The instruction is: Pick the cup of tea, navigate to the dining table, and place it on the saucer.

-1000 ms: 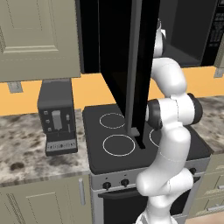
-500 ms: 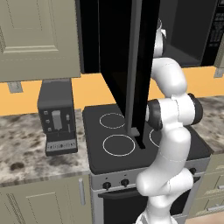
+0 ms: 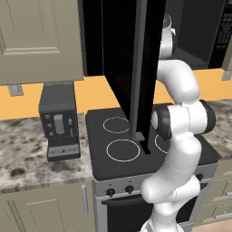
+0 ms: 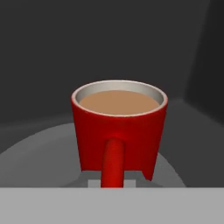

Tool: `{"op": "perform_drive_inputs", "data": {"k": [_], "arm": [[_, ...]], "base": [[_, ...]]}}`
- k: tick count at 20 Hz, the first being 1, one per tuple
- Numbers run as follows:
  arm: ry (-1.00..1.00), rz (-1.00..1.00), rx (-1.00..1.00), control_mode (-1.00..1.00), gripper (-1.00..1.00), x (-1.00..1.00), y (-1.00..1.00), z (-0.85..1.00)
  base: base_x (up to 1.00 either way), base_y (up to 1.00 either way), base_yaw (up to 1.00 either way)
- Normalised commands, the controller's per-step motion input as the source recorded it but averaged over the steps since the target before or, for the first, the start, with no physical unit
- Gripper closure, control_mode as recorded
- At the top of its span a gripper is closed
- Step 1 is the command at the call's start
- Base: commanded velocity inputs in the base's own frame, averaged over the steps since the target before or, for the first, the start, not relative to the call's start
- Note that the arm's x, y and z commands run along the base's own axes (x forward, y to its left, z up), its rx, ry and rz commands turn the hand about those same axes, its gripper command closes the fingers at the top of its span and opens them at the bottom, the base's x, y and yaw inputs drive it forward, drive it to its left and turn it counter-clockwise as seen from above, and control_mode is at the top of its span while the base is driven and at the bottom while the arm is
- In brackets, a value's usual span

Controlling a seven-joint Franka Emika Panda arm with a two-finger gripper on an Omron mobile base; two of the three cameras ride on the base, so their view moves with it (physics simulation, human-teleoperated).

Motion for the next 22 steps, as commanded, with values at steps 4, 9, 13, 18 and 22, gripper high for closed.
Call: {"op": "perform_drive_inputs", "data": {"k": [4, 9, 13, 18, 22], "arm": [[-0.14, 0.0, 0.08, -1.0, 1.0, -1.0, -0.17, 0.04], [-0.09, 0.0, 0.04, -1.0, 1.0, -1.0, -0.2, 0.0], [-0.09, 0.0, 0.03, -1.0, 1.0, -1.0, -0.05, 0.03], [-0.11, 0.02, 0.06, -1.0, 1.0, -1.0, 0.0, 0.22], [-0.11, 0.04, 0.05, -1.0, 1.0, -1.0, 0.0, 0.35]], "base": [[0.0, 0.0, 0.0], [0.0, 0.0, 0.0], [0.0, 0.0, 0.0], [0.0, 0.0, 0.0], [0.0, 0.0, 0.0]]}}
